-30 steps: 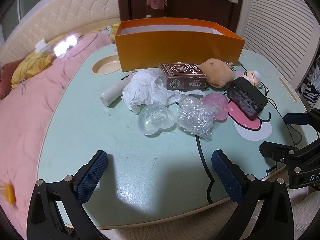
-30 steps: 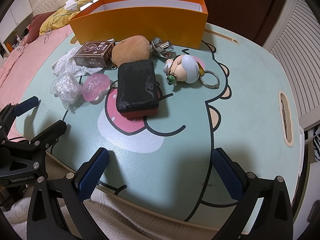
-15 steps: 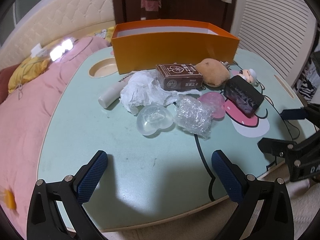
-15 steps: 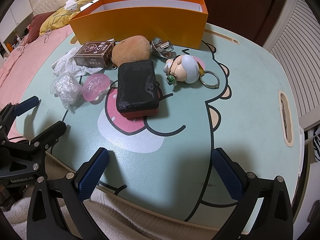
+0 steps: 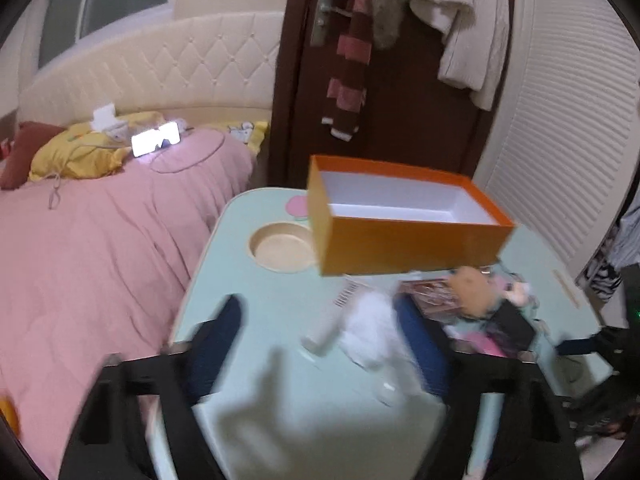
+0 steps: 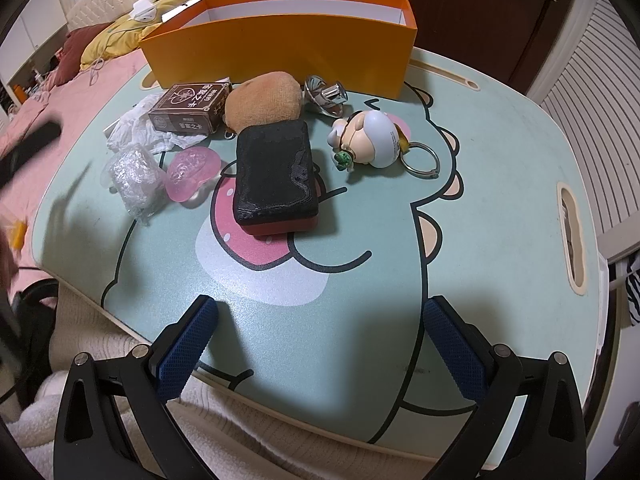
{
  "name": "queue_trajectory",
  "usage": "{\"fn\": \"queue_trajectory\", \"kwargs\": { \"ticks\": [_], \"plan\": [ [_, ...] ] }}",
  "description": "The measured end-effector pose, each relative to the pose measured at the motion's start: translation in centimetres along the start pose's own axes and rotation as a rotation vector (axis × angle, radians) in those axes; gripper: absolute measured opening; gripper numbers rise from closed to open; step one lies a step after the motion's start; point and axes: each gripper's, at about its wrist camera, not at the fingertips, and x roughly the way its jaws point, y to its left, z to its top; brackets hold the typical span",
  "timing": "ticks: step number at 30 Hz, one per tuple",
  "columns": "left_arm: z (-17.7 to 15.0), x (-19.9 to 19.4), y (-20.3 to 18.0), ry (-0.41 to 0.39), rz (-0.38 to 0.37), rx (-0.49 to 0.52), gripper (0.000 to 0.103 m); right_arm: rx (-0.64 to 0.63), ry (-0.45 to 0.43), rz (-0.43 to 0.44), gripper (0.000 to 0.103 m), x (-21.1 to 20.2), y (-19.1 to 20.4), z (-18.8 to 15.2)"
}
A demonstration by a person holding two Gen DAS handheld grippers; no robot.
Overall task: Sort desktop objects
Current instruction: 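Grasp the white tube on the table with the left tool and lift it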
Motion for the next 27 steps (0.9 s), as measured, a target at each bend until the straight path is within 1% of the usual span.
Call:
{"fn": "queue_trajectory", "kwargs": {
  "ticks": [1, 2, 3, 4, 6, 8, 9, 10, 11, 16, 19, 20, 21, 22, 26, 27],
  "plan": [
    [0.3, 1.3, 0.4, 0.035, -0.002, 0.032, 0.061, 0.000, 0.000, 0.000, 0.103, 0.0, 0.0, 0.0],
    [0.5, 2.0, 0.4, 0.048, -0.015, 0.068, 0.060, 0.000, 0.000, 0.000, 0.103, 0.0, 0.0, 0.0],
    [0.6, 2.8, 0.4, 0.060, -0.028, 0.105, 0.057, 0.000, 0.001, 0.000, 0.103, 0.0, 0.0, 0.0],
    [0.7, 3.5, 0.4, 0.072, -0.043, 0.141, 0.050, 0.000, 0.001, 0.000, 0.103, 0.0, 0.0, 0.0],
    [1.1, 4.2, 0.1, 0.089, -0.089, 0.196, 0.048, 0.000, 0.002, 0.000, 0.103, 0.0, 0.1, 0.1],
    [1.3, 4.9, -0.5, 0.119, -0.098, 0.258, 0.044, -0.001, 0.002, 0.001, 0.103, 0.0, 0.1, 0.1],
    [1.3, 5.3, -0.7, 0.135, -0.100, 0.290, 0.037, -0.001, 0.002, 0.000, 0.103, 0.0, 0.1, 0.1],
    [1.3, 5.6, -0.9, 0.151, -0.106, 0.305, 0.033, -0.001, 0.003, 0.000, 0.103, 0.0, 0.2, 0.2],
    [1.3, 6.0, -1.0, 0.168, -0.112, 0.319, 0.033, -0.001, 0.003, 0.000, 0.103, 0.0, 0.2, 0.2],
    [1.1, 7.4, -1.9, 0.228, -0.148, 0.341, 0.033, -0.002, 0.002, 0.001, 0.103, 0.0, 0.3, 0.3],
    [1.3, 7.7, -2.1, 0.230, -0.159, 0.322, 0.032, -0.002, 0.002, 0.001, 0.103, 0.0, 0.4, 0.3],
    [1.4, 7.8, -2.1, 0.231, -0.164, 0.312, 0.029, -0.001, 0.002, 0.000, 0.103, 0.1, 0.4, 0.2],
    [1.3, 7.9, -2.1, 0.232, -0.172, 0.302, 0.022, -0.002, 0.002, 0.001, 0.103, 0.1, 0.0, 0.4],
    [1.2, 7.8, -2.1, 0.232, -0.181, 0.291, 0.019, -0.003, 0.003, 0.001, 0.103, 0.1, -0.1, 0.5],
    [0.7, 7.2, -2.5, 0.226, -0.166, 0.275, 0.019, -0.003, 0.002, 0.002, 0.103, 0.3, -0.1, 0.6],
    [0.7, 6.7, -2.3, 0.208, -0.151, 0.258, 0.019, -0.004, 0.002, 0.003, 0.103, 0.4, 0.1, 0.7]
  ]
}}
